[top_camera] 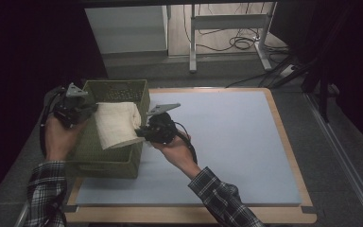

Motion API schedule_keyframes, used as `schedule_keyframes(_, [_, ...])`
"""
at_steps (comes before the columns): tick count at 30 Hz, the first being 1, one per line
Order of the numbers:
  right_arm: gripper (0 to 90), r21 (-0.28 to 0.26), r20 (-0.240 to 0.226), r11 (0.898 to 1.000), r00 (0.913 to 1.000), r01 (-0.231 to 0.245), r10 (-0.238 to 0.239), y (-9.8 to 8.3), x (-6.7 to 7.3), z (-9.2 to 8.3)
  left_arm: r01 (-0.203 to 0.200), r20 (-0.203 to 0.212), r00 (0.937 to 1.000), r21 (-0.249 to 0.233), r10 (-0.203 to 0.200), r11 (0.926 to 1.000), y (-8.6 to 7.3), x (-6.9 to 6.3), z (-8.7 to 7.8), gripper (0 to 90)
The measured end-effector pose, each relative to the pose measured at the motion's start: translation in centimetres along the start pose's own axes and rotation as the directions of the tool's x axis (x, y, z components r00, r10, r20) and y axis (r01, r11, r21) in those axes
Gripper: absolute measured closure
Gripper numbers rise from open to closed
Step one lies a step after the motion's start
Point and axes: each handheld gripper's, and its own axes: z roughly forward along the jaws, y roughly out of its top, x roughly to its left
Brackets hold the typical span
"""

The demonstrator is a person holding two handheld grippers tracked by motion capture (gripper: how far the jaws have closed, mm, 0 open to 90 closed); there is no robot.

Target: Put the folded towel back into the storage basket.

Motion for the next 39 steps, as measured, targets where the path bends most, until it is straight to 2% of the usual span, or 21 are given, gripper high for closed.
schedule_keyframes(9, [81.8,0.052,-0.013,0.999,0.9998,0.013,-0.013,-0.1,2.7,4.0,0.01,-0.017,0.9998,0.03,-0.009,0.9995,-2.3,1.1,-0.1,83.7])
schedule_keyframes(11, [81.8,0.058,-0.012,0.998,0.9998,0.014,-0.014,-0.1,2.9,4.4,0.02,-0.016,0.9997,0.036,-0.019,0.9992,-2.9,1.5,0.0,83.6])
schedule_keyframes(14, [81.8,0.08,-0.014,0.997,0.9998,0.015,-0.014,-0.3,3.7,6.1,0.036,-0.016,0.9992,0.049,-0.036,0.9981,-4.1,2.2,0.1,83.5])
schedule_keyframes(22, [81.6,0.122,-0.012,0.992,0.9997,0.02,-0.019,-0.6,5.1,8.6,0.069,-0.006,0.9976,0.069,-0.068,0.9953,-6.1,3.2,0.5,83.0])
schedule_keyframes(29, [81.3,0.141,0.001,0.989,0.9992,0.039,-0.04,-1.0,5.4,8.8,0.055,0.019,0.9982,0.093,-0.057,0.9941,-6.3,2.5,2.1,83.0])
schedule_keyframes(32, [81.3,0.149,0.019,0.988,0.9993,0.028,-0.031,-1.4,5.2,8.2,0.037,0.037,0.9985,0.112,-0.041,0.993,-6.1,1.6,3.4,82.7])
schedule_keyframes(33, [81.3,0.153,0.024,0.988,0.9994,0.023,-0.027,-1.5,5.2,8.0,0.024,0.041,0.9987,0.121,-0.029,0.9924,-6.0,1.4,3.6,82.6])
schedule_keyframes(39, [80.9,0.16,0.046,0.987,0.9988,0.007,-0.015,-2.2,5.3,7.0,0.005,0.061,0.998,0.14,-0.013,0.9902,-5.7,0.4,4.6,82.0])
